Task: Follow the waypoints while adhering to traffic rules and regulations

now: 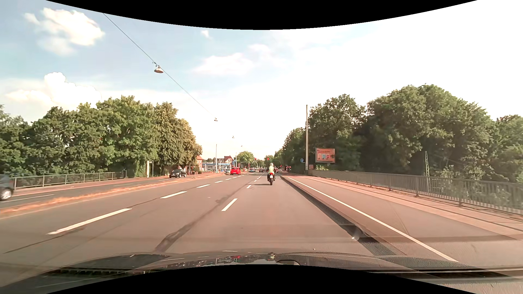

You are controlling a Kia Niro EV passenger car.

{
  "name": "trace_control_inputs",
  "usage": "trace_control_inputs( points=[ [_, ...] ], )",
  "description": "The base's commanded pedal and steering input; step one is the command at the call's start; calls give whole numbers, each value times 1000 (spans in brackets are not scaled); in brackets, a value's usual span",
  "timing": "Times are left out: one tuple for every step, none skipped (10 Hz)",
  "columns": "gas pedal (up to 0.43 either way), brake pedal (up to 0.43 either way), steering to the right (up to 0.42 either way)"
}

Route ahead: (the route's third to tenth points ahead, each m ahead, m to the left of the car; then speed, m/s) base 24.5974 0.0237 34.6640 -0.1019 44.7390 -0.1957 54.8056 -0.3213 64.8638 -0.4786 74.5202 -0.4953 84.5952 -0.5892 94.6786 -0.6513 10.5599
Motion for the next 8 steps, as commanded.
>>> trace_control_inputs(
  points=[
    [157,0,-2],
    [157,0,-2],
    [157,0,-2],
    [157,0,-2],
    [157,0,-2],
    [157,0,-2],
    [157,0,-2],
    [150,0,0]
  ],
)
